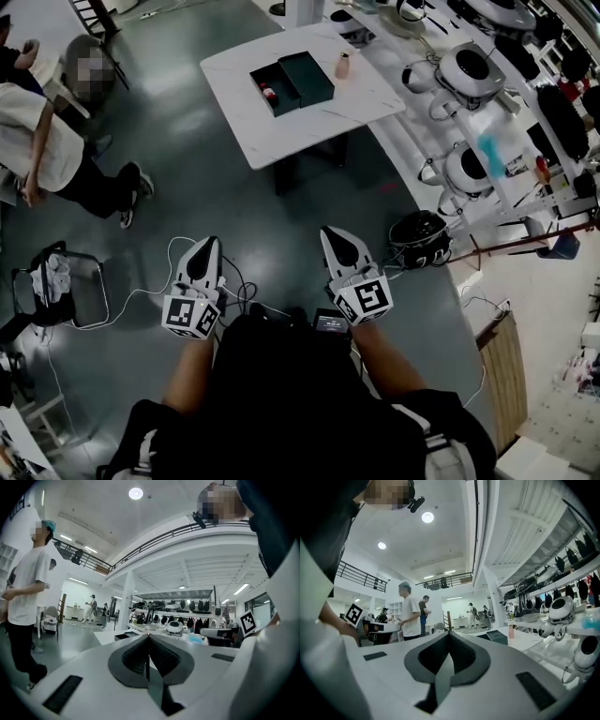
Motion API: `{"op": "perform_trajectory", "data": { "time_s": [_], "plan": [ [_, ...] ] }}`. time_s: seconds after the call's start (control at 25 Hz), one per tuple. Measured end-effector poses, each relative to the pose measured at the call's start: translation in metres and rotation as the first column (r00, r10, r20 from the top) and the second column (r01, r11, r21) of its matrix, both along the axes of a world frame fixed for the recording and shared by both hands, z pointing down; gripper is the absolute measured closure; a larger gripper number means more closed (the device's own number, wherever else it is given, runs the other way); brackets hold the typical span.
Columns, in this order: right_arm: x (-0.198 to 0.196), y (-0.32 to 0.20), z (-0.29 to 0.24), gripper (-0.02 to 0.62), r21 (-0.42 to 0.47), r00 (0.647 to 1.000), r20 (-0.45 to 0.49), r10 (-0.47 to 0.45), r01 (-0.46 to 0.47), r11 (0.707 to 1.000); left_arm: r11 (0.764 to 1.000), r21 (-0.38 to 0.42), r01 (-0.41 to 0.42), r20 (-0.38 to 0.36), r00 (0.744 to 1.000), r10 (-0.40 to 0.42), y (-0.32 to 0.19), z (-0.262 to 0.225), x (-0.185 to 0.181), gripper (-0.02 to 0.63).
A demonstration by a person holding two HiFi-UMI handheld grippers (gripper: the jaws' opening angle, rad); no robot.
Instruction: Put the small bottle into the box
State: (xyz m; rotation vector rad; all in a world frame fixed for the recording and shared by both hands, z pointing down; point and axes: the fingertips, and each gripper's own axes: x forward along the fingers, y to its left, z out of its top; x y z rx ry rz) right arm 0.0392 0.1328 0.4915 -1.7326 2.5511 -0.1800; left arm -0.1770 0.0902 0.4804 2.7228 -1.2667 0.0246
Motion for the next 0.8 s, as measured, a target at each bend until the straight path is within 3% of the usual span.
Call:
{"op": "perform_trajectory", "data": {
  "time_s": [0.24,0.56,0.8],
  "plan": [
    [-0.003,0.001,-0.005,0.565,-0.006,0.999,-0.011,0.03,-0.03,1.0,0.999,-0.04,-0.011,-0.012,1.0,0.011,0.0,0.016,-0.008,0.591],
    [-0.01,-0.01,-0.043,0.565,0.053,0.998,-0.059,0.004,-0.001,0.999,0.998,-0.015,-0.063,-0.015,0.998,0.063,-0.011,-0.014,0.002,0.591],
    [0.006,-0.001,-0.024,0.565,0.02,0.999,-0.038,-0.016,0.017,1.0,0.996,-0.032,-0.086,-0.014,0.996,0.085,-0.006,-0.004,0.024,0.591]
  ]
}}
